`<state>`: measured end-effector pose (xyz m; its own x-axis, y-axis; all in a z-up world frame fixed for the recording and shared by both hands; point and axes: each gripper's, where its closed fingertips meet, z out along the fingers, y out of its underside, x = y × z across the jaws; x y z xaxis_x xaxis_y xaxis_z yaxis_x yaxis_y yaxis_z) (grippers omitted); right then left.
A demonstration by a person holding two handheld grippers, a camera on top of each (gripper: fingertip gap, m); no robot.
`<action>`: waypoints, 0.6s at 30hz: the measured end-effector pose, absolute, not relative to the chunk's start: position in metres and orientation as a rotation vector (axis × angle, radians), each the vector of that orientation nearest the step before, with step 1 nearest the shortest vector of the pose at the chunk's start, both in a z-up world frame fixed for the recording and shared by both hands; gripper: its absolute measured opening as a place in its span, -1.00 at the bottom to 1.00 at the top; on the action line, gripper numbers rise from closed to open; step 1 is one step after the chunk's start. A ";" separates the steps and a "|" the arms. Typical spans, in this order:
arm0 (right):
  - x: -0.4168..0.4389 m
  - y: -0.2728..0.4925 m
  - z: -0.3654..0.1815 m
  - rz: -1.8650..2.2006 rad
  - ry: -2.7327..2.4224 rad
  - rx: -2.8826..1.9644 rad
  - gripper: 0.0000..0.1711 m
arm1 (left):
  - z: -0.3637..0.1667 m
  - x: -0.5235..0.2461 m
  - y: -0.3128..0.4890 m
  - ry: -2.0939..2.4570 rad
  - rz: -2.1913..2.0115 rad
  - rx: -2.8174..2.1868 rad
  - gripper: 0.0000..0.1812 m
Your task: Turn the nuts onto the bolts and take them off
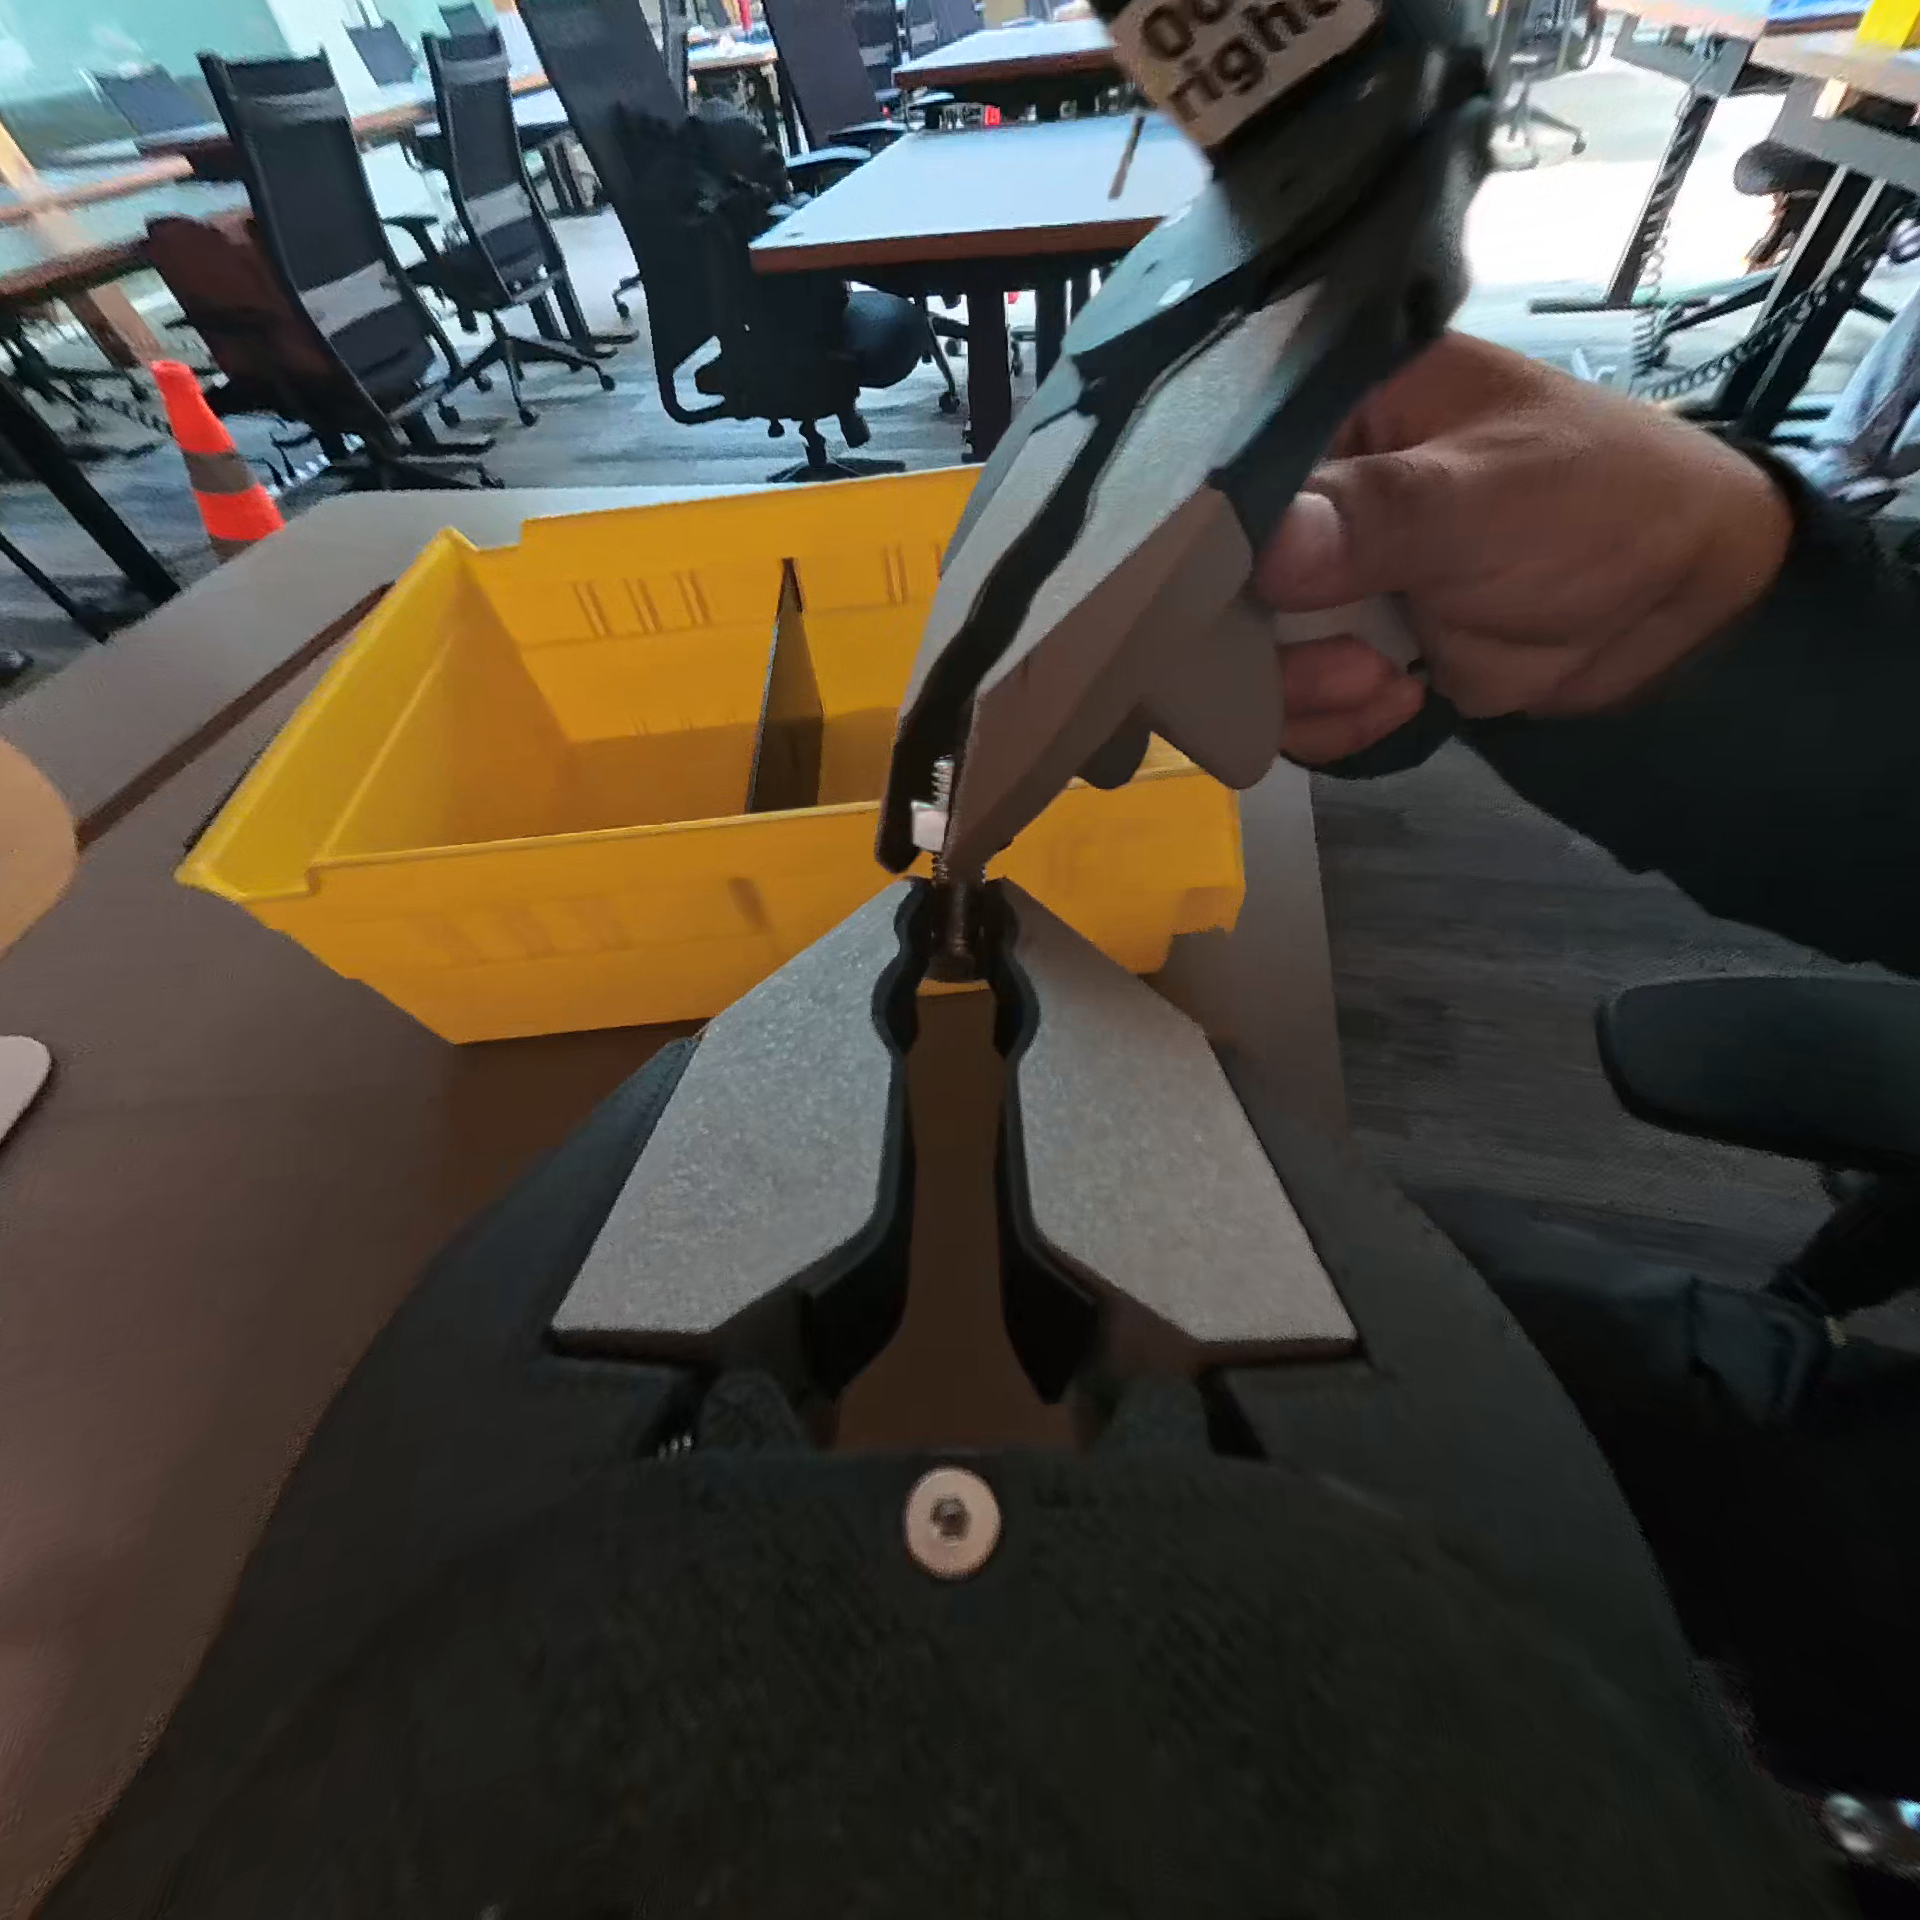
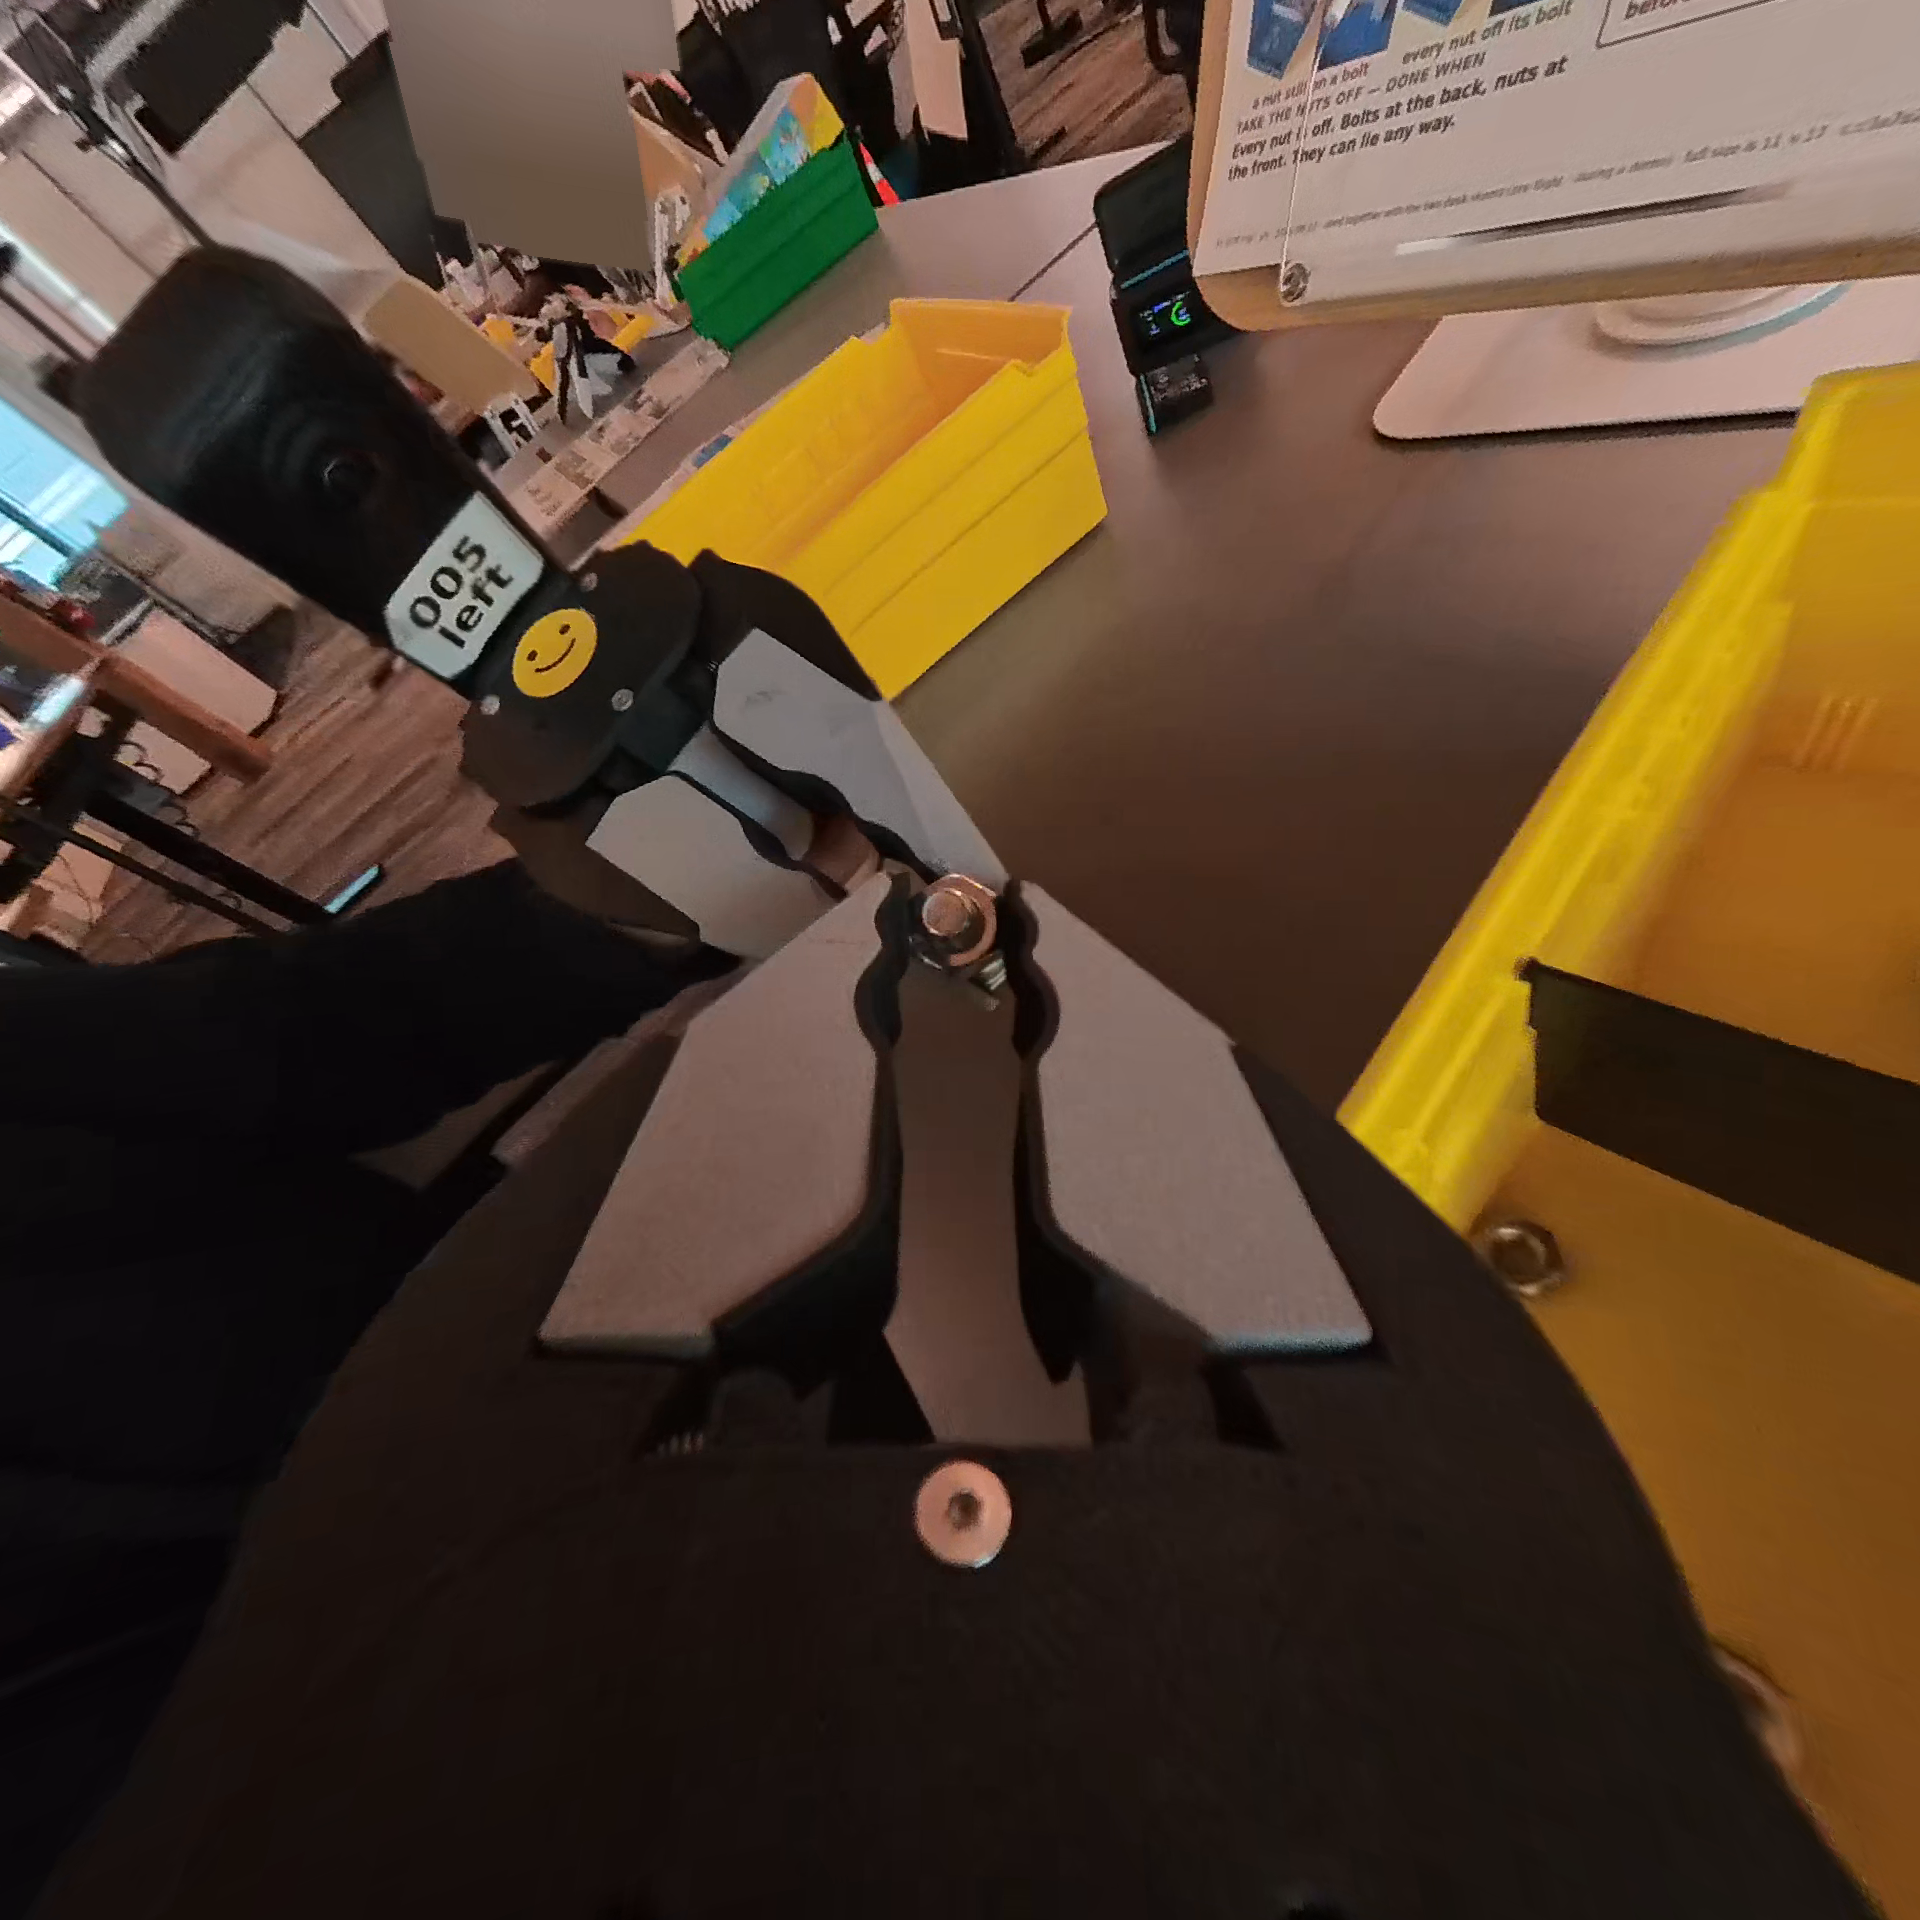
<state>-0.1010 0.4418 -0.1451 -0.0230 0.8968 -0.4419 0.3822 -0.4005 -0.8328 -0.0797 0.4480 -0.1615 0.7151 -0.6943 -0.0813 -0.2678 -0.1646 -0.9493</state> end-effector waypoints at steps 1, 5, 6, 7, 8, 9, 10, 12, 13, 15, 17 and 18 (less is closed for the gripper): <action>-0.099 0.447 -0.145 1.361 -1.331 -1.768 -0.82 | -0.162 -0.078 0.452 0.745 -0.478 -1.755 -0.92; -0.089 0.465 -0.136 1.110 -1.261 -1.668 -0.62 | -0.155 -0.070 0.466 0.670 -0.567 -1.730 -0.92; -0.086 0.469 -0.135 1.066 -1.244 -1.657 -0.62 | -0.151 -0.070 0.467 0.657 -0.564 -1.706 -0.92; -0.082 0.474 -0.135 1.029 -1.224 -1.655 -0.65 | -0.148 -0.069 0.468 0.648 -0.567 -1.689 -0.92; -0.077 0.478 -0.135 1.023 -1.197 -1.660 -0.58 | -0.146 -0.070 0.470 0.634 -0.561 -1.675 -0.92; -0.067 0.485 -0.137 0.997 -1.159 -1.692 -0.72 | -0.141 -0.072 0.471 0.618 -0.565 -1.651 -0.92; -0.055 0.497 -0.140 0.922 -1.118 -1.706 -0.79 | -0.136 -0.073 0.472 0.600 -0.582 -1.629 -0.92; -0.044 0.500 -0.129 0.970 -1.067 -1.651 -0.76 | -0.135 -0.068 0.475 0.625 -0.558 -1.625 -0.92; -0.049 0.484 -0.113 1.131 -1.074 -1.577 -0.62 | -0.135 -0.061 0.475 0.650 -0.540 -1.616 -0.93; -0.060 0.462 -0.092 1.293 -1.089 -1.472 -0.47 | -0.134 -0.045 0.473 0.684 -0.568 -1.598 -0.92; -0.064 0.475 -0.105 1.137 -1.097 -1.539 -0.50 | -0.126 -0.042 0.473 0.659 -0.587 -1.561 -0.93; -0.061 0.483 -0.114 1.081 -1.089 -1.570 -0.52 | -0.123 -0.045 0.474 0.637 -0.587 -1.558 -0.93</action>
